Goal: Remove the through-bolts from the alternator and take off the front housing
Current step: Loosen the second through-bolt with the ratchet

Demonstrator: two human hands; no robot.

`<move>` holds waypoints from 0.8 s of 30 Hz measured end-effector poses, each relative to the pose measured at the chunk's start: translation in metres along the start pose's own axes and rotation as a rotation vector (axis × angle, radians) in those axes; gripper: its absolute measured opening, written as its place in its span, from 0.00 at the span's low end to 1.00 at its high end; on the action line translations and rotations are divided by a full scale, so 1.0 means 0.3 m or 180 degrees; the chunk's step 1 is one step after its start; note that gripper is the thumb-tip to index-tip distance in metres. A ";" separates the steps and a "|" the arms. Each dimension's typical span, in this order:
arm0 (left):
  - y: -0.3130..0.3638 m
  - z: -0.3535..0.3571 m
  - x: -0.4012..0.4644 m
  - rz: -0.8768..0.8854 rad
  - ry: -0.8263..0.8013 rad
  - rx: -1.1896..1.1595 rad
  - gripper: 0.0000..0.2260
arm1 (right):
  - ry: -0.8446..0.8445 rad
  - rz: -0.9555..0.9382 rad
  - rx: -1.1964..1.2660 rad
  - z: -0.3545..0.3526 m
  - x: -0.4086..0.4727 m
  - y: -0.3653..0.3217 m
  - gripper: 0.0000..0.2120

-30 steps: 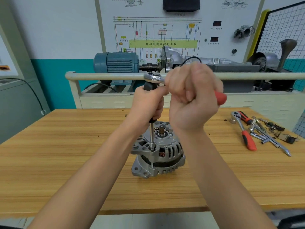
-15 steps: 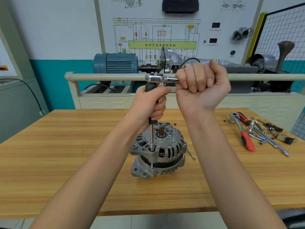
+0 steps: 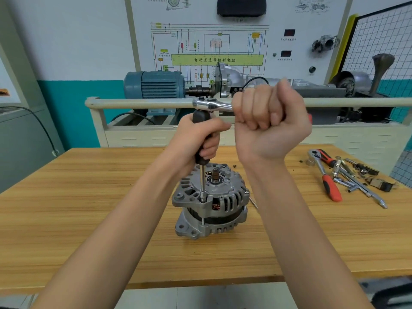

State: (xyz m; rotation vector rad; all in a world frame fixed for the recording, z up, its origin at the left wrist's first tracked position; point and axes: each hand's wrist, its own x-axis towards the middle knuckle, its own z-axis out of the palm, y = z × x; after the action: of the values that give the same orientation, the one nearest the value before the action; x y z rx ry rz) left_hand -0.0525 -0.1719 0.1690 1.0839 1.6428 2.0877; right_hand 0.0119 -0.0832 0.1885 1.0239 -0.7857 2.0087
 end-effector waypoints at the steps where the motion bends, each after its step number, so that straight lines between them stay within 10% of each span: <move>1: 0.011 -0.009 0.000 -0.0045 -0.0232 -0.0013 0.17 | 0.0175 0.0230 0.0340 -0.017 0.014 -0.009 0.24; 8: 0.041 -0.004 0.005 -0.0238 -0.0634 -0.0243 0.19 | 0.1078 0.1047 0.1542 -0.074 0.083 0.006 0.22; 19: 0.018 0.059 0.007 0.0065 0.1132 0.0397 0.16 | -0.0208 -0.0945 -0.1528 0.077 -0.079 0.055 0.16; 24: 0.014 0.038 -0.003 0.0138 0.0706 0.0113 0.19 | -0.0208 -0.0517 -0.0849 0.050 -0.041 0.031 0.19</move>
State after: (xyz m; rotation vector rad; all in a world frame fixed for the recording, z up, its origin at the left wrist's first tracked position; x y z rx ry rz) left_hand -0.0430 -0.1655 0.1734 0.9342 1.7764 2.2857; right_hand 0.0153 -0.1040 0.1837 0.9681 -0.9453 1.6886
